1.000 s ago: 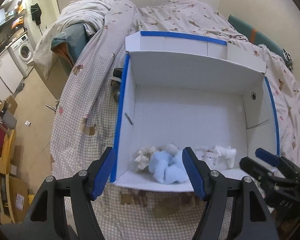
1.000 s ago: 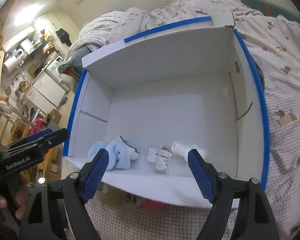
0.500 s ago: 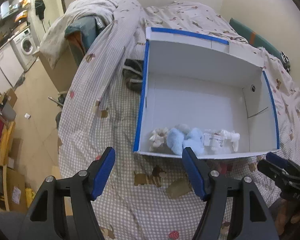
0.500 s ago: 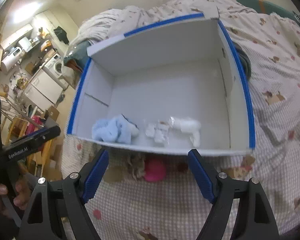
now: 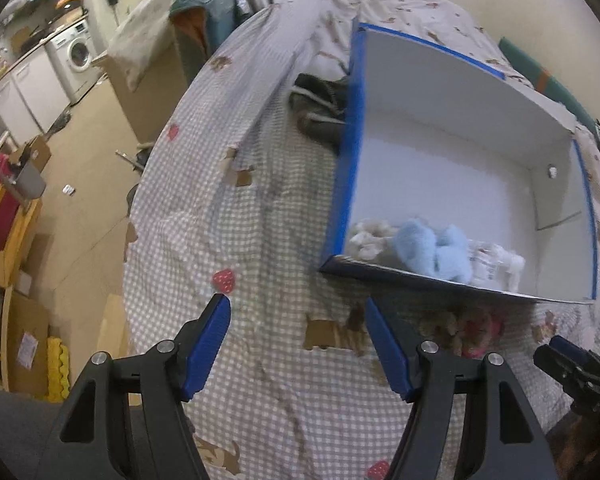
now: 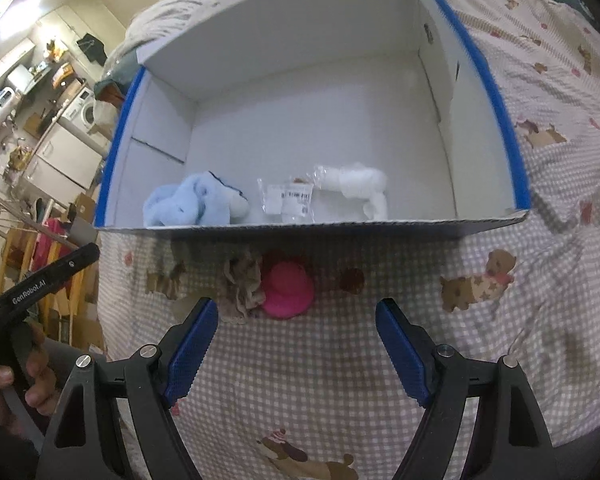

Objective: Organize soft objects
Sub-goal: 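Withdraw both tools from the box toward the items on the bed, then grasp the pink plush ball with the right tool while the left tool grasps the tan item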

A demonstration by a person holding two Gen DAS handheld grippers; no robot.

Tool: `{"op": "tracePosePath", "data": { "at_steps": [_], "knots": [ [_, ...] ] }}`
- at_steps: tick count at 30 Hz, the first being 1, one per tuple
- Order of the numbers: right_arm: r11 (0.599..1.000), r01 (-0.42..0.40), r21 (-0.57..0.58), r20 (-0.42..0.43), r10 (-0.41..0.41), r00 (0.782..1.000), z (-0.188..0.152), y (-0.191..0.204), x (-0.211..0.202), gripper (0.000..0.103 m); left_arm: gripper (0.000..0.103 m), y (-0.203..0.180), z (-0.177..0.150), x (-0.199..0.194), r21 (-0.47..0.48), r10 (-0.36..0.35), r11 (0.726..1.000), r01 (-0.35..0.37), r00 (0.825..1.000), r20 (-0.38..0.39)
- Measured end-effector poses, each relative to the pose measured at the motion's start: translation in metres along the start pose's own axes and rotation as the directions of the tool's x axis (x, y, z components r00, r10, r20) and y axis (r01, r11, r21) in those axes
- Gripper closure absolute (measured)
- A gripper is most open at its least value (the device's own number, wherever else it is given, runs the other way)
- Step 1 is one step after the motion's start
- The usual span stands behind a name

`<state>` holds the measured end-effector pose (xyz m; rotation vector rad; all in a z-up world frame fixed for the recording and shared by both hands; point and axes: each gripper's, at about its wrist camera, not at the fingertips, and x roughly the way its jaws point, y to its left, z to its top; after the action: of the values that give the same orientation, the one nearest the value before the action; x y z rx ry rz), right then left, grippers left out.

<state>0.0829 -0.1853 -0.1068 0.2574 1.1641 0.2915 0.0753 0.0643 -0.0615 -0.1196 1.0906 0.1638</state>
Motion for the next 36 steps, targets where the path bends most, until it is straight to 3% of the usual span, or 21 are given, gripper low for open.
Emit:
{"op": "tracePosePath", "data": {
  "at_steps": [4, 9, 12, 16, 21, 23, 24, 25, 27, 28, 30, 33, 36],
  "knots": [
    [1.0, 0.015, 0.009, -0.028, -0.015, 1.0, -0.001, 0.0, 0.012, 0.017, 0.037, -0.003, -0.003, 0.014, 0.016, -0.016, 1.0, 0.017, 0.998, -0.058],
    [0.999, 0.044, 0.012, -0.038, -0.043, 0.998, 0.001, 0.002, 0.02, 0.017, 0.037, -0.028, -0.013, 0.036, 0.094, -0.1, 0.989, 0.117, 0.981, -0.168],
    [0.999, 0.045, 0.027, -0.04, -0.044, 0.998, 0.002, -0.001, 0.022, 0.017, 0.037, -0.054, -0.023, 0.045, 0.178, -0.138, 0.968, 0.177, 0.968, -0.21],
    [0.997, 0.056, 0.053, -0.035, -0.054, 0.998, 0.003, -0.01, 0.019, 0.017, 0.037, -0.079, -0.038, 0.058, 0.291, -0.091, 0.943, 0.161, 0.966, -0.243],
    [0.996, 0.055, 0.07, -0.035, -0.053, 0.998, 0.004, -0.013, 0.019, 0.017, 0.038, -0.092, -0.042, 0.069, 0.322, -0.094, 0.931, 0.174, 0.964, -0.251],
    [0.996, 0.056, 0.069, -0.038, -0.053, 0.998, 0.003, -0.014, 0.019, 0.017, 0.046, -0.093, -0.041, 0.073, 0.32, -0.093, 0.931, 0.175, 0.963, -0.255],
    [0.996, 0.057, 0.068, -0.04, -0.054, 0.998, 0.003, -0.014, 0.02, 0.017, 0.06, -0.095, -0.041, 0.074, 0.319, -0.097, 0.931, 0.178, 0.962, -0.255],
    [0.996, 0.057, 0.069, -0.041, -0.055, 0.998, 0.003, -0.015, 0.02, 0.017, 0.068, -0.096, -0.04, 0.077, 0.318, -0.107, 0.928, 0.193, 0.958, -0.267],
    [0.996, 0.058, 0.074, -0.041, -0.055, 0.998, 0.003, -0.017, 0.02, 0.017, 0.074, -0.099, -0.038, 0.084, 0.312, -0.115, 0.928, 0.205, 0.952, -0.283],
    [0.995, 0.059, 0.079, -0.041, -0.056, 0.998, 0.004, -0.018, 0.019, 0.017, 0.085, -0.1, -0.038, 0.083, 0.323, -0.108, 0.926, 0.197, 0.955, -0.275],
    [0.994, 0.056, 0.091, -0.042, -0.052, 0.998, 0.005, -0.02, 0.019, 0.017, 0.095, -0.102, -0.039, 0.083, 0.341, -0.102, 0.921, 0.189, 0.961, -0.259],
    [0.993, 0.046, 0.111, -0.047, -0.041, 0.998, 0.005, -0.023, 0.021, 0.017, 0.096, -0.099, -0.034, 0.071, 0.319, -0.164, 0.918, 0.236, 0.957, -0.238],
    [0.991, 0.037, 0.129, -0.052, -0.03, 0.998, 0.005, -0.03, 0.021, 0.017, 0.096, -0.088, -0.026, 0.057, 0.269, -0.182, 0.935, 0.233, 0.962, -0.203]
  ]
}}
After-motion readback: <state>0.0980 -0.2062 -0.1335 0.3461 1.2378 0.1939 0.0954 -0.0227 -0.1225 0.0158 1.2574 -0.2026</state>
